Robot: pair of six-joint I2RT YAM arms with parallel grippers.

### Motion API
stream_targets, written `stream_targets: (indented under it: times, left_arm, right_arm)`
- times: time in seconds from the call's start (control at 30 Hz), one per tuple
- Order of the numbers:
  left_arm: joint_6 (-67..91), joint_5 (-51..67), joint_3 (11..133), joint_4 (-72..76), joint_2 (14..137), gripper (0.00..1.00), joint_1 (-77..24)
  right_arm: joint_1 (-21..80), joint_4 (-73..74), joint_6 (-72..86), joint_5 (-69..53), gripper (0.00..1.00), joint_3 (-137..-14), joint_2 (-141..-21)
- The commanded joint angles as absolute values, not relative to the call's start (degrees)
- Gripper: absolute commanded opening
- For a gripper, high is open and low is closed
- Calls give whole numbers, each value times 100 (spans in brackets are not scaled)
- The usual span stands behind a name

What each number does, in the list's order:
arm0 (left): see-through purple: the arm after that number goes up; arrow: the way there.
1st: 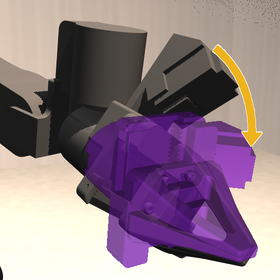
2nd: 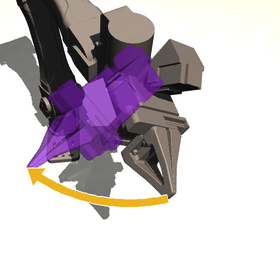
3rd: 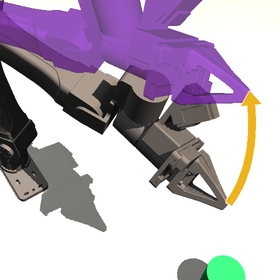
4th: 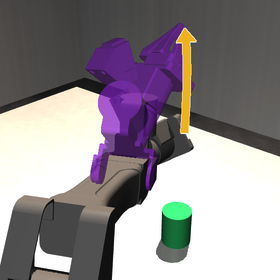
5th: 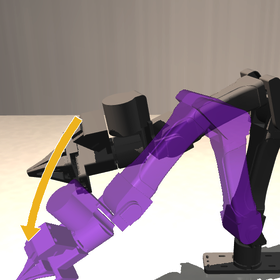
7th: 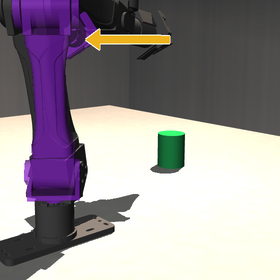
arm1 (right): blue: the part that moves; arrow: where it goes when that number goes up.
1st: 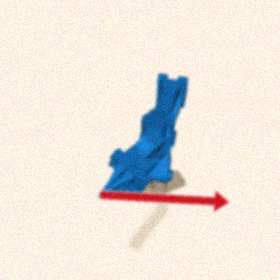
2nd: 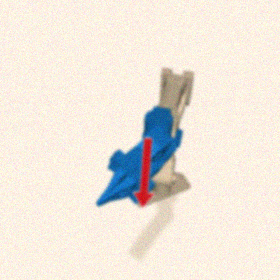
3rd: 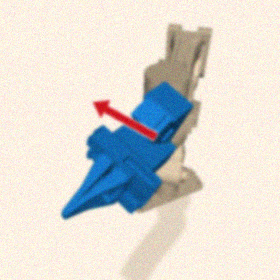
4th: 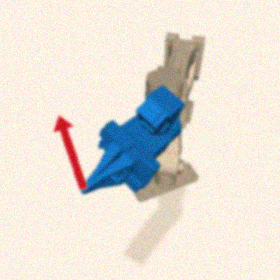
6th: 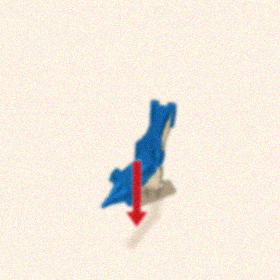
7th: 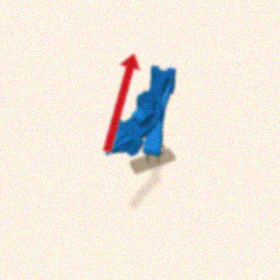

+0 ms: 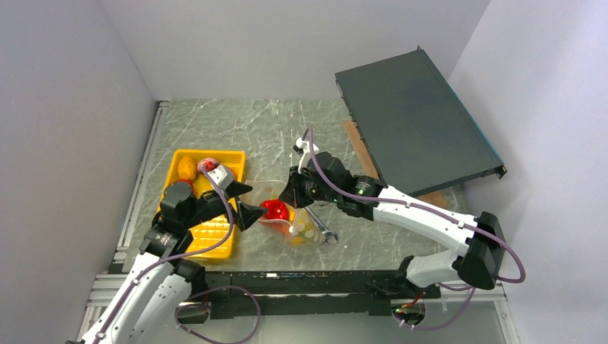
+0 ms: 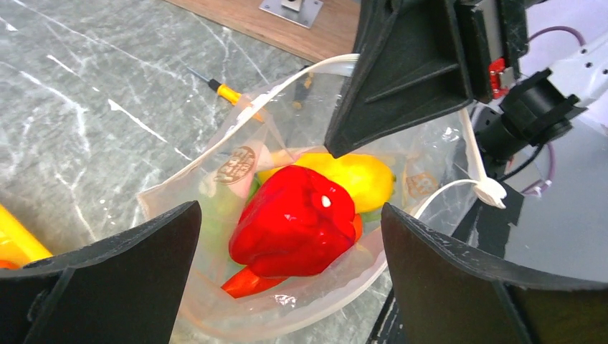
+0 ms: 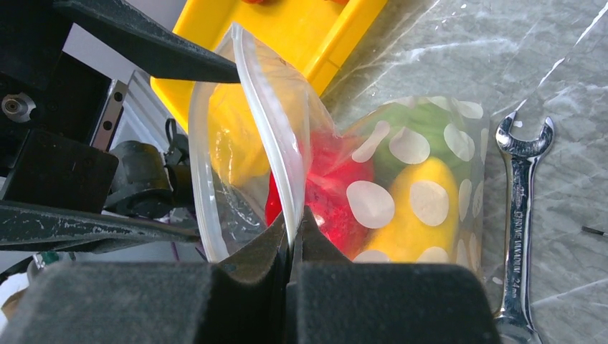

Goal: Place the food in the zip-top bag and seal the zipper
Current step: Place the fake vegetable in the zipper food storage bag, then pick up the fake vegetable from the bin.

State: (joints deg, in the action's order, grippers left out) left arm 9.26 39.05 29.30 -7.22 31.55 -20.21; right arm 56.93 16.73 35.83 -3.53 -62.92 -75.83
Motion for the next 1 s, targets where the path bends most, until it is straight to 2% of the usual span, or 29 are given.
stream_targets:
  times: [0.0,0.2,0.3,0.43,0.47,0.57,0.63,0.8,0.97]
  left_arm:
    - [624,3336,3379,-1118,3077,100,-2065]
    - [505,2519,3459,-1353,2536,100,-2065]
    - [492,1660,3445,-1466,2164,100,-2065]
    - [611,-240,3437,-1846,1826,100,-2065]
    - [694,-1100,3437,-1971,1807,100,-2061]
    - [1065,-2991,3485,-2435,1976,100,-2052]
    - [1376,-3840,3602,-2800,2268,100,-2038]
    - [1597,-3774,3768,-2895,2881,100,-1850]
    - [1610,-2994,3596,-2406,3096,100,-954]
  right_arm:
    - [5681,1487,3627,-348,0,-6261,-7285]
    - [5678,1518,3597,-279,0,-6178,-7166]
    - [5678,1504,3588,-289,0,-6153,-7151]
    - [5681,1464,3564,-279,0,-6107,-7125]
    - [5679,1460,3554,-270,0,-6101,-7117]
    - [5678,1474,3508,-217,0,-6064,-7088]
    - [5682,1485,3475,-182,0,-6047,-7056]
    - [5680,1467,3445,-134,0,-5995,-6996]
    - [5678,1459,3454,-158,0,-5959,-6968]
